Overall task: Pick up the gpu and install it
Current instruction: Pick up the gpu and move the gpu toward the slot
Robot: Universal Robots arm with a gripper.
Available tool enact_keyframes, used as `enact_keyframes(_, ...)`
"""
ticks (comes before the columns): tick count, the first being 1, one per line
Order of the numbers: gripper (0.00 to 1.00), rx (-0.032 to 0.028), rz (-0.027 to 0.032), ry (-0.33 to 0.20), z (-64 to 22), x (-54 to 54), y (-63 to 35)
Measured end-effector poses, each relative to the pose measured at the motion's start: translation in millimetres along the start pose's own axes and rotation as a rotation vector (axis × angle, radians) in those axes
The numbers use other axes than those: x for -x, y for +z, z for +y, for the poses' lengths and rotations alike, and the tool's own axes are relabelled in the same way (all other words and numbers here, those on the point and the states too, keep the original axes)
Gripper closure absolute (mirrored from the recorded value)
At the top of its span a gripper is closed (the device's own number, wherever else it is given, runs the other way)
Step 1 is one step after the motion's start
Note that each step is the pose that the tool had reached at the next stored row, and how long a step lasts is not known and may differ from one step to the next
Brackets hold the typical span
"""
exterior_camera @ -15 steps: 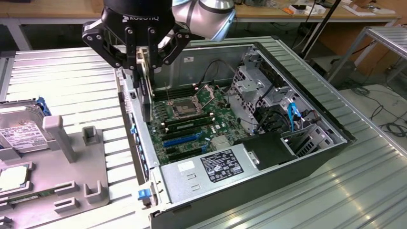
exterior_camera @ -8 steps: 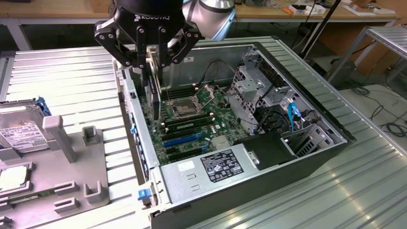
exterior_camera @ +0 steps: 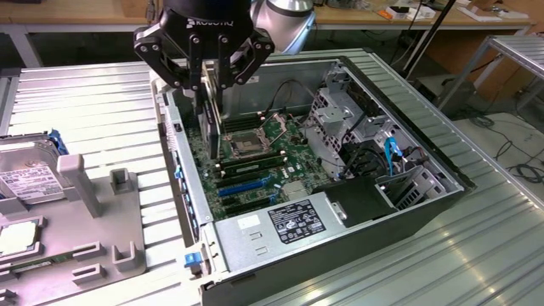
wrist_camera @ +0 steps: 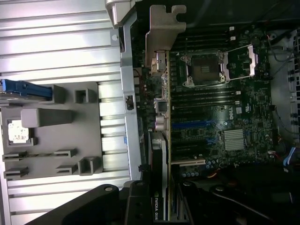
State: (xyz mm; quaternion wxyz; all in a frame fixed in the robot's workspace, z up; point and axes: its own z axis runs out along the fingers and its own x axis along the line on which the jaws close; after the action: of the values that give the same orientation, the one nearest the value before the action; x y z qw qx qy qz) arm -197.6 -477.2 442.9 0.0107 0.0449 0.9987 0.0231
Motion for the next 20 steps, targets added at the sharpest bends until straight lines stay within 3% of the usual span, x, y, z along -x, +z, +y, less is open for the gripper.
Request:
enact_keyframes(7,0.73,0.0000,0.0000,0.000,0.6,6.2,-0.2)
enact_keyframes(20,0.73,0.0000,0.0000,0.000,3.5,38.1,-0.3)
